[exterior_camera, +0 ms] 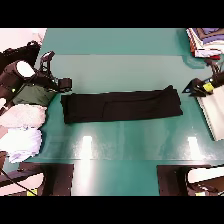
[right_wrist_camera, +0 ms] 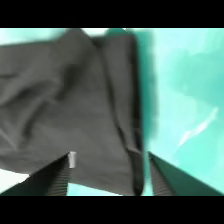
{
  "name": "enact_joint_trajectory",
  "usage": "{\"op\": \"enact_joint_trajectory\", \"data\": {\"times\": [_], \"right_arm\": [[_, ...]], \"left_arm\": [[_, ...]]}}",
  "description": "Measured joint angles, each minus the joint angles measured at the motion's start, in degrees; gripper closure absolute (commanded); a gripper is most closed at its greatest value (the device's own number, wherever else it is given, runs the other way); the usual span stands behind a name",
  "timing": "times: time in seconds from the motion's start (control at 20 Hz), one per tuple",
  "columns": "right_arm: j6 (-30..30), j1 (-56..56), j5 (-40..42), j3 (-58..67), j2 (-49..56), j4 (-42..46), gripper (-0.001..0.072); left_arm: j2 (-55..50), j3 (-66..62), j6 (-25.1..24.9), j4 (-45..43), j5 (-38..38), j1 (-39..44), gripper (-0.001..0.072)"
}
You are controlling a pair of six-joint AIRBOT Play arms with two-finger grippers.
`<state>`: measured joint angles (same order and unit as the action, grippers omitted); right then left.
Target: Fold the shirts.
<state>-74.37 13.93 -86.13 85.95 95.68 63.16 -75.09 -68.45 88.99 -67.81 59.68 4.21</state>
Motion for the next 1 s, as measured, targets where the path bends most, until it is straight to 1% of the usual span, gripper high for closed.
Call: {"op": "enact_joint_trajectory", "data": {"times": [0.2, 0.4, 0.45, 0.5, 0.65, 0.8, 1.0], "right_arm": [[3.85, 5.79, 0.22, -6.75, 2.47, -7.28, 0.0136], [6.49, 5.53, -0.37, -9.01, 6.47, -12.74, 0.0140], [6.84, 4.63, -0.70, -8.79, 7.41, -13.70, 0.0188], [7.19, 3.63, -0.61, -8.28, 8.20, -13.77, 0.0329], [8.48, 0.50, 0.98, -6.47, 9.77, -13.22, 0.0698], [9.51, -1.60, 1.75, -4.92, 9.49, -13.11, 0.0699], [9.97, -2.54, 0.79, -4.11, 3.69, -14.16, 0.0700]], "left_arm": [[-0.22, -0.63, -0.92, 3.50, 1.66, 0.07, 0.0678], [-0.42, -0.81, -1.36, 5.46, 1.55, 1.31, 0.0678], [-0.44, -0.83, -1.42, 5.70, 0.98, 2.03, 0.0679], [-0.46, -0.83, -1.42, 5.88, 0.33, 2.82, 0.0679], [-0.63, -0.87, -1.36, 6.38, -3.30, 6.43, 0.0680], [-2.67, -1.25, -1.01, 6.49, -6.64, 10.73, 0.0680], [-10.29, -5.49, -0.79, 6.82, -7.67, 17.31, 0.0680]]}}
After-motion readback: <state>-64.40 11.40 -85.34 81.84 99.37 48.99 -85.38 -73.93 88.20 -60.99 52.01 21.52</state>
